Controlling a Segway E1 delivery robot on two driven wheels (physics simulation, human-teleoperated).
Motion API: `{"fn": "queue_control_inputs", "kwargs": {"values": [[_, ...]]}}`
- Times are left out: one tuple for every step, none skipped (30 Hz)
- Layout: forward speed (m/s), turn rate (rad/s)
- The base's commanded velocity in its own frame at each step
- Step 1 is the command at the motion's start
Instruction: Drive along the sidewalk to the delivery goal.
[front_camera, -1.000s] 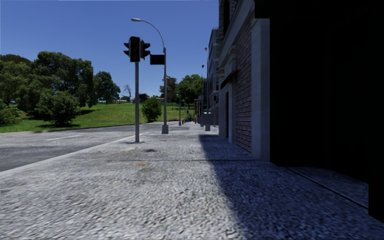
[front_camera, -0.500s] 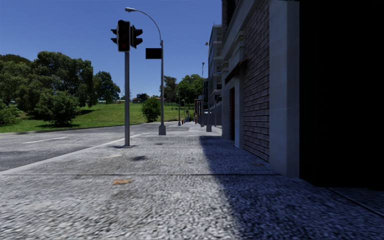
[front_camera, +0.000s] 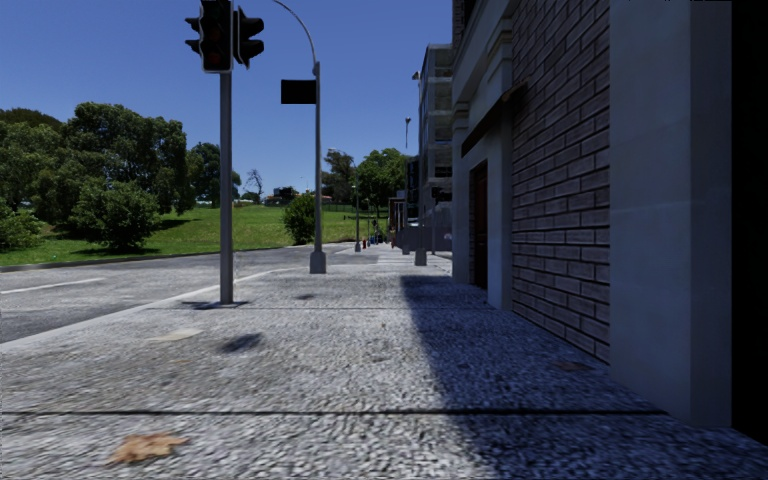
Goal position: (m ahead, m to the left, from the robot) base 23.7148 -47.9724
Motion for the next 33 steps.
{"fn": "queue_control_inputs", "kwargs": {"values": [[2.00, 0.00], [2.00, 0.00], [2.00, 0.00], [2.00, 0.00], [2.00, 0.00], [2.00, 0.00], [2.00, 0.00], [2.00, 0.00], [2.00, 0.00], [2.00, 0.00], [2.00, 0.00], [2.00, 0.00], [2.00, 0.00], [2.00, 0.00], [2.00, 0.00], [2.00, 0.00], [2.00, 0.00], [2.00, 0.00], [2.00, 0.00], [2.00, 0.00], [2.00, 0.00], [2.00, 0.00], [2.00, 0.00], [2.00, 0.00], [2.00, 0.00], [2.00, 0.00], [2.00, 0.00], [2.00, 0.00], [2.00, 0.00], [2.00, 0.00], [2.00, 0.00], [2.00, 0.00], [2.00, 0.00]]}}
